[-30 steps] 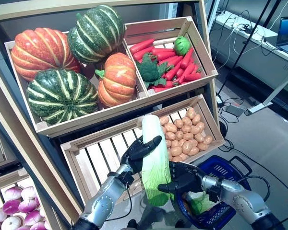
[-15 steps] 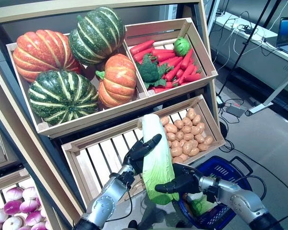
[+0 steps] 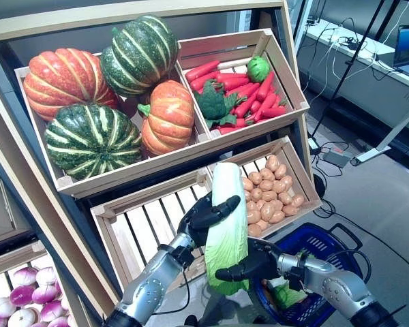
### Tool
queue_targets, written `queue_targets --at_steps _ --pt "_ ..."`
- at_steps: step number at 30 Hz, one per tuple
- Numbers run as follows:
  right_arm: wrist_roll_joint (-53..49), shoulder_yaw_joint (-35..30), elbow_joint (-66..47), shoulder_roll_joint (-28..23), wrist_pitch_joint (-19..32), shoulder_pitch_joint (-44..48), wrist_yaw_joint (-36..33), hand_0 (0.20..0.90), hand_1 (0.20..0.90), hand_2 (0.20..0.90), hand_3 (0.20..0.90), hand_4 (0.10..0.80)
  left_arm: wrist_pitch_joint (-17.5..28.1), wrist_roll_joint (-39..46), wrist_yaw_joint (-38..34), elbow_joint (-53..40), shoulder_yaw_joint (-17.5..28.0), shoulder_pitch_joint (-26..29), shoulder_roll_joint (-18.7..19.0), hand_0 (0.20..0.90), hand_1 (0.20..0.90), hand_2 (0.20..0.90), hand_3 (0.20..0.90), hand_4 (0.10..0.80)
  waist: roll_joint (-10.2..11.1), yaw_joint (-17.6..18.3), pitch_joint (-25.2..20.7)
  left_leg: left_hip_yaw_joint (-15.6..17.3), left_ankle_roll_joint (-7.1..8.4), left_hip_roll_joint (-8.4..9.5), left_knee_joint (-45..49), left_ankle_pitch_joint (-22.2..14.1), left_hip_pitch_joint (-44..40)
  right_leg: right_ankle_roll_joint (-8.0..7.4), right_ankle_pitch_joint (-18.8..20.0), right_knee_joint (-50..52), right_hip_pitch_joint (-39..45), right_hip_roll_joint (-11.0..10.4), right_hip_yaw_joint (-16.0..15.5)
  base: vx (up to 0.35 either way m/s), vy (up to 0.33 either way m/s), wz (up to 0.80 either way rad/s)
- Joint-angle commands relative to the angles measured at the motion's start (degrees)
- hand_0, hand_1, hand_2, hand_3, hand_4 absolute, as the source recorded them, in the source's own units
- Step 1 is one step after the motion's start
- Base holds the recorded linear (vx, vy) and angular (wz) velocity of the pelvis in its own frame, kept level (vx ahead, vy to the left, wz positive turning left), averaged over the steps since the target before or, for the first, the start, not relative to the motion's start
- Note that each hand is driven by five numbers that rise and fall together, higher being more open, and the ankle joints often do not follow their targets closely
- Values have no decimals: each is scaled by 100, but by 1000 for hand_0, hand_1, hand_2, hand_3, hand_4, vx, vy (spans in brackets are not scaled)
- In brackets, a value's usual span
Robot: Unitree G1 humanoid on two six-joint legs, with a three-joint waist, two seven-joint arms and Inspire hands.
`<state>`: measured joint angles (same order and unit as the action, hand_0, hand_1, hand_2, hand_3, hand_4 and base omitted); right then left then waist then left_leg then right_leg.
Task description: Put vegetables into the basket
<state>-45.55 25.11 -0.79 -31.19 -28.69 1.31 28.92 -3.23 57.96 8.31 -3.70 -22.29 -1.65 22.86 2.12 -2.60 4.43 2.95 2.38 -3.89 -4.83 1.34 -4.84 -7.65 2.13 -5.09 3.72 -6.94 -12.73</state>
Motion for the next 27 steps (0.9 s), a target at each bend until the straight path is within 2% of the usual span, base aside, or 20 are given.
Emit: queue_targets --at_steps 1,8,9,10,11,12,27 --pt "-525 131 -481 107 92 275 306 900 900 900 900 800 696 -320 644 -695 -177 906 -99 300 300 300 300 400 227 -85 -325 -86 -115 129 -17 191 150 -25 462 9 52 -264 55 0 0 0" --pt "-670 143 -466 -23 114 257 400 900 900 900 900 800 774 -800 772 -829 -216 1055 158 300 300 300 300 400 214 -78 -324 -115 -117 145 -17 195 135 -26 457 21 58 -249 81 0 0 0" --pt "-699 145 -466 -30 131 259 411 801 801 801 801 734 767 -779 769 -828 -218 1065 169 300 300 300 300 400 212 -77 -324 -114 -120 148 -17 194 132 -25 451 25 62 -248 86 0 0 0" --pt "-706 142 -465 -32 137 259 418 596 596 596 596 598 768 -771 772 -824 -218 1067 173 300 300 300 300 400 212 -77 -325 -113 -121 149 -17 193 132 -24 449 26 62 -247 88 0 0 0" --pt "-730 145 -461 -33 158 266 432 514 514 514 514 543 773 -746 768 -817 -229 1075 181 300 300 300 300 400 211 -72 -321 -115 -122 151 -16 193 127 -23 449 32 60 -245 93 0 0 0" --pt "-752 148 -472 -31 175 268 465 300 300 300 300 400 786 -726 774 -810 -235 1061 183 300 300 300 300 400 210 -71 -325 -111 -126 150 -11 187 127 -22 444 40 58 -246 94 0 0 0" --pt "-758 115 -487 -24 225 197 466 300 300 300 300 400 785 -727 874 -769 -252 1004 170 300 300 300 300 400 204 -62 -326 -125 -125 154 -11 185 113 -22 441 40 67 -244 100 0 0 0"
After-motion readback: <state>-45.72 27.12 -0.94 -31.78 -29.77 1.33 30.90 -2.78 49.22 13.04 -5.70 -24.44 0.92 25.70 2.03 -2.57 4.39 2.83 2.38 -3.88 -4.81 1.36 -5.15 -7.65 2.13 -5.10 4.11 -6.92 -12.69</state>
